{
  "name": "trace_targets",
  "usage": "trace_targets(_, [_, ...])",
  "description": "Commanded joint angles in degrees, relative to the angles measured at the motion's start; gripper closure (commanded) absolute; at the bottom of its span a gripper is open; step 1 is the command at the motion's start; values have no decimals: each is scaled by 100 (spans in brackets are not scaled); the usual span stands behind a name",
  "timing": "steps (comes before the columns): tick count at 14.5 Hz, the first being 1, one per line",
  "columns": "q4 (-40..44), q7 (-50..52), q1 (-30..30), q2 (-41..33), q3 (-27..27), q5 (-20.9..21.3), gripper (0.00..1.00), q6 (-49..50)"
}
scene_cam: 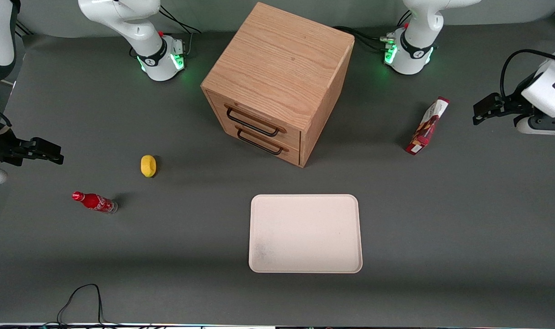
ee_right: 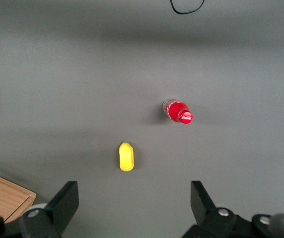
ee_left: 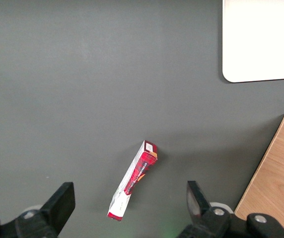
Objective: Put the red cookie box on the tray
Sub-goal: 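Move the open left gripper down toward the red shortbread box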
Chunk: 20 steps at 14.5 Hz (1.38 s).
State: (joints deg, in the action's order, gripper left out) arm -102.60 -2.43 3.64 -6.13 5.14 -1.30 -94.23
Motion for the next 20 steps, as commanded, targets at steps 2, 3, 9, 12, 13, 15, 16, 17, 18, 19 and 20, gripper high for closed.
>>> trace_targets(2, [197, 59, -48, 86, -40, 86, 0, 124])
trace_targets(3, [188, 32, -39, 121, -66, 86, 0, 132])
trace_targets(9, [-741, 85, 14, 192, -286, 104, 0, 159])
trace_targets(12, [-1768, -90, 32, -150, -286, 139, 1, -462])
trace_targets(13, [-2164, -300, 32, -317, -286, 139, 1, -804])
trace_targets(15, [-2806, -504, 40, -493, -286, 139, 1, -1350])
trace_targets(16, [-3053, -548, 32, -564, -277, 139, 1, -1536])
trace_targets(17, [-3351, -705, 32, -643, -260, 139, 1, -1798])
trace_targets(18, [-3728, -985, 40, -748, -260, 139, 1, -2184])
trace_targets(19, [-4089, -1240, 58, -810, -277, 139, 1, -2597])
trace_targets(20, [-4414, -1434, 58, -819, -286, 139, 1, -3027])
